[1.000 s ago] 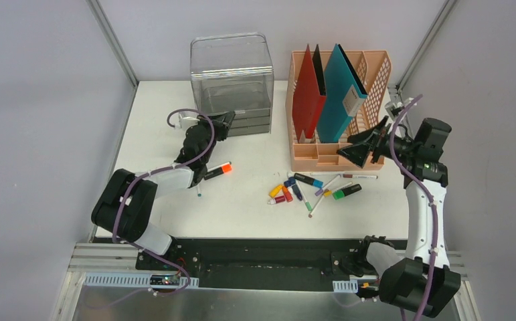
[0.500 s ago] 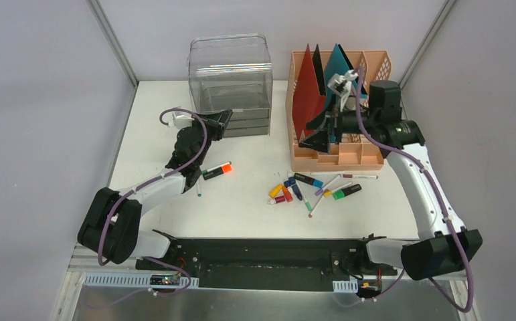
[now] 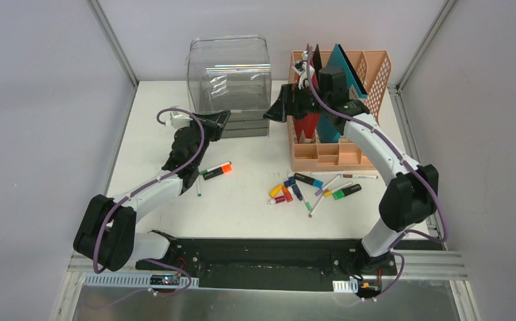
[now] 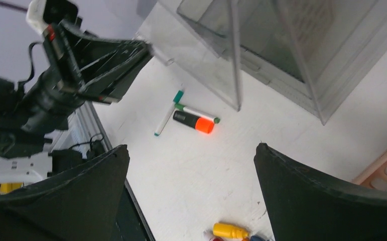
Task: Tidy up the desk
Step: Open the storage box at the center of the board.
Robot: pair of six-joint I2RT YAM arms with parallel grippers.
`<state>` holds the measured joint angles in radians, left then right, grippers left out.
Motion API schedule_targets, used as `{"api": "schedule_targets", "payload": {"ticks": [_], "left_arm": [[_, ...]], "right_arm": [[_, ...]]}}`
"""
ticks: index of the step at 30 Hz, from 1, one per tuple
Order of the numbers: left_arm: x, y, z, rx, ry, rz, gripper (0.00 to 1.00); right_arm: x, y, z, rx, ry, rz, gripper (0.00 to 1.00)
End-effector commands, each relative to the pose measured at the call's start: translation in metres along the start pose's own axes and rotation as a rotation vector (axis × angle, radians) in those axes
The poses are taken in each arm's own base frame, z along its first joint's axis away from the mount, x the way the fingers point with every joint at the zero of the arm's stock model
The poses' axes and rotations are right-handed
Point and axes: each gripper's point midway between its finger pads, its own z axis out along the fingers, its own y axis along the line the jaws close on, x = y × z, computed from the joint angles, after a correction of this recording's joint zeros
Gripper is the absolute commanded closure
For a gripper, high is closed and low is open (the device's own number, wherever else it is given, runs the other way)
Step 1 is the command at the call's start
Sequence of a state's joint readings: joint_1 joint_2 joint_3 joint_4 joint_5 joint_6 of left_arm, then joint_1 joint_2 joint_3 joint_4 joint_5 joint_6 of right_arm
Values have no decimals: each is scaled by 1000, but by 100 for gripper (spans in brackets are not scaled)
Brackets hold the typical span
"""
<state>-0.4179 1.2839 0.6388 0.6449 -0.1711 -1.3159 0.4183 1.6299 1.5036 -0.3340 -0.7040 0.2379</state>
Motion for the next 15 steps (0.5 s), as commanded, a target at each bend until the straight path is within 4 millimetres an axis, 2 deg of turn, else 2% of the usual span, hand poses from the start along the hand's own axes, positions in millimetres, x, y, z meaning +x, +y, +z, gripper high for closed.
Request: {"api": "schedule_targets", "payload": {"ticks": [1, 3, 5, 9, 15], "left_arm": [[-6, -34, -2, 83, -3, 34, 100], [-6, -37, -2, 88, -2, 38, 100], [-5, -39, -2, 93, 2, 39, 100], [-5, -41, -3, 98, 7, 35, 100], [-2, -44, -2, 102, 21, 34, 100]], "right_arm": [[-49, -5, 9, 42, -151, -8, 1], [-52, -9, 15, 39, -161, -16, 1], [-53, -7, 20, 12, -164, 73, 2], [-55, -4, 30, -44, -170, 113, 4], [-58, 8, 39, -161, -166, 137, 15]]}}
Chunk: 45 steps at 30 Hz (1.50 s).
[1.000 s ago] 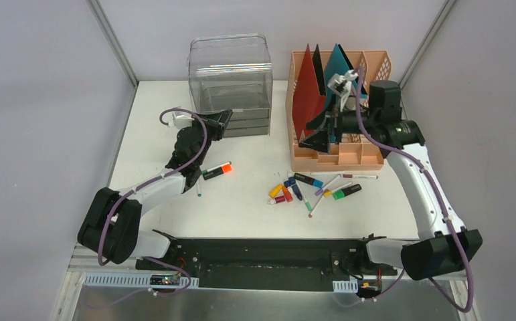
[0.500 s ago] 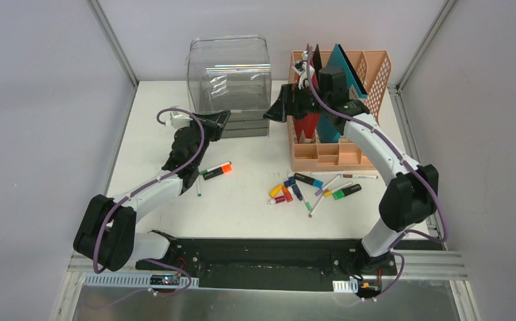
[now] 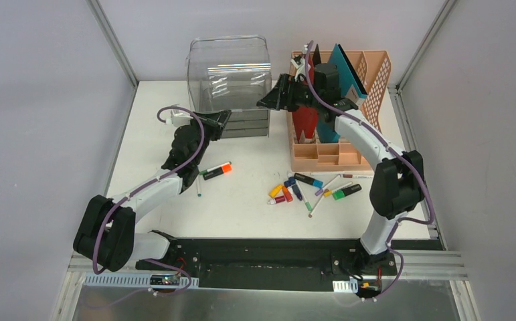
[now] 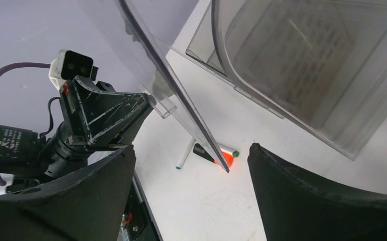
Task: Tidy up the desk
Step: Open the storage box at the center of the board, then pick up the stationery from the center of the board.
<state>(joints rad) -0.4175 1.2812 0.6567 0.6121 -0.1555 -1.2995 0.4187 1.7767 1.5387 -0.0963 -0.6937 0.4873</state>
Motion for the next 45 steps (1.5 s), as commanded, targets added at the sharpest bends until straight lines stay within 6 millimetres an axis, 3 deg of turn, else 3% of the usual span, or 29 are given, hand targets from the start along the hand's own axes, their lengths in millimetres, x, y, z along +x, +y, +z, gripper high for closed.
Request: {"api": "schedule_targets", "payload": {"ticks": [1, 8, 15, 17, 22, 24, 25, 28, 34, 39, 45], "left_arm": [[-6, -43, -3, 112, 3, 15, 100], [-3, -45, -4, 120, 19, 12, 100], [-1, -49, -7, 131, 38, 27, 100], [1, -51, -8, 134, 49, 35, 91], [7, -54, -18, 136, 100, 113, 64], [11, -52, -27, 136, 128, 179, 57], [14, -51, -33, 143, 149, 218, 53], [19, -45, -53, 173, 193, 358, 39], [44, -15, -104, 243, 408, 736, 16], [62, 32, -133, 189, 617, 887, 16], [57, 72, -128, 92, 615, 968, 20]], "right_arm": [[-28, 36, 2, -153, -60, -27, 17], [-26, 47, -1, -215, -48, -49, 34], [-28, 58, -7, -251, -52, -64, 70], [-28, 59, -8, -252, -53, -66, 78], [-34, 62, -11, -254, -66, -75, 78], [-36, 61, -11, -253, -71, -78, 78], [-36, 63, -12, -262, -66, -49, 88], [-39, 65, -12, -274, -71, -38, 91], [-44, 66, -20, -288, -77, -28, 95], [-46, 64, -29, -291, -83, -45, 95], [-50, 59, -39, -281, -98, -60, 96]]}}
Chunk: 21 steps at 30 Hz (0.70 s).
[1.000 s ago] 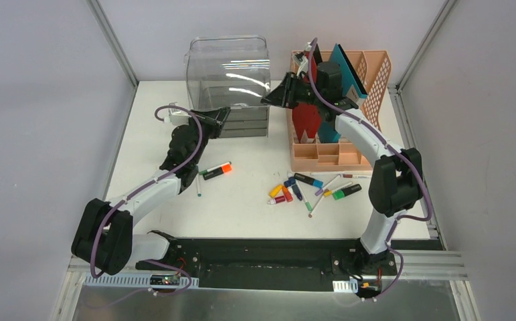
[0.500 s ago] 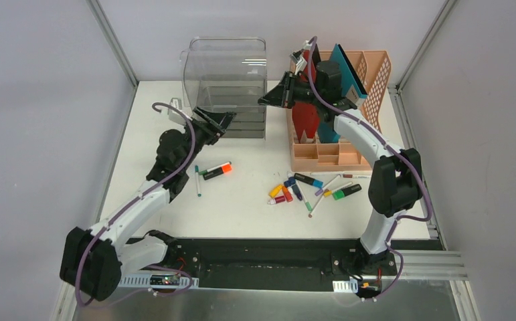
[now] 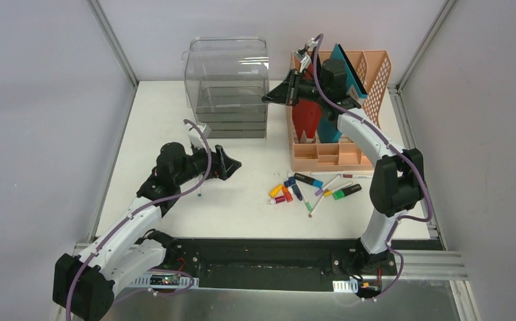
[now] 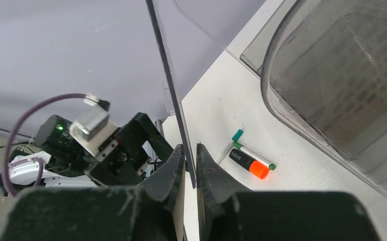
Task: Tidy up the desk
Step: Pick up the stationery from the center of the board.
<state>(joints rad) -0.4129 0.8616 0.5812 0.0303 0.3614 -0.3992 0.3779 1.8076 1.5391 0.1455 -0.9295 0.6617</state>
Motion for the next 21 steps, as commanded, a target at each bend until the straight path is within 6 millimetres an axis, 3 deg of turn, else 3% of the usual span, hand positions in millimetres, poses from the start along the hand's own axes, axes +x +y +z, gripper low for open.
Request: {"api": "schedule_targets", "payload": {"ticks": [1, 14, 21], "left_arm": [[30, 30, 2, -91, 84, 101, 20], [67, 98, 25, -381, 335, 135, 19], [67, 109, 35, -365, 369, 337, 17]], "right_arm": [[-31, 33, -25, -33, -80, -98, 96], [-31, 23, -29, -42, -91, -72, 97], [-30, 20, -29, -45, -88, -59, 97]]}}
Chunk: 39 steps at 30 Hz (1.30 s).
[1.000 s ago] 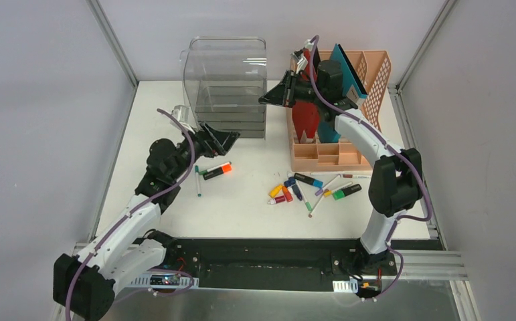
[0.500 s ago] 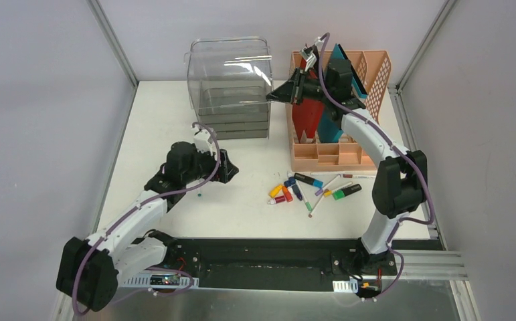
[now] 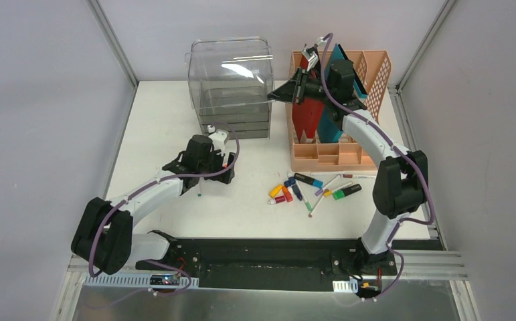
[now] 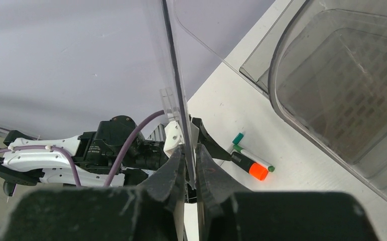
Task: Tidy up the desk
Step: Pick up the stationery from the center of the board.
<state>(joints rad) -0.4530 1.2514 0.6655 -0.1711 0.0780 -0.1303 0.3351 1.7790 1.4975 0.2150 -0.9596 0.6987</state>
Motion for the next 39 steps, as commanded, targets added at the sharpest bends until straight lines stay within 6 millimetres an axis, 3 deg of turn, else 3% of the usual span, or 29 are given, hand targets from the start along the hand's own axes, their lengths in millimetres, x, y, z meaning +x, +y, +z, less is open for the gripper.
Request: {"api": "schedule_targets", "payload": {"ticks": [1, 5, 12, 21, 24, 31, 39], "left_arm": [[-24, 6, 6, -21, -60, 171, 16], [-27, 9, 14, -29, -28, 234, 17], [-13, 21, 35, -60, 89, 298, 26], [14, 35, 52, -92, 199, 340, 46], [19, 36, 56, -84, 225, 340, 58], [15, 26, 52, -48, 212, 311, 72], [7, 14, 36, -12, 163, 313, 69]], "right_arm": [[-21, 19, -10, -30, -54, -50, 97], [-21, 19, -11, -29, -55, -45, 97], [-22, 21, -13, -34, -62, -48, 97], [-23, 22, -13, -37, -65, -46, 98], [-23, 22, -13, -37, -65, -46, 98], [-23, 23, -14, -37, -65, -46, 98], [-23, 24, -14, -44, -68, -46, 98]]}}
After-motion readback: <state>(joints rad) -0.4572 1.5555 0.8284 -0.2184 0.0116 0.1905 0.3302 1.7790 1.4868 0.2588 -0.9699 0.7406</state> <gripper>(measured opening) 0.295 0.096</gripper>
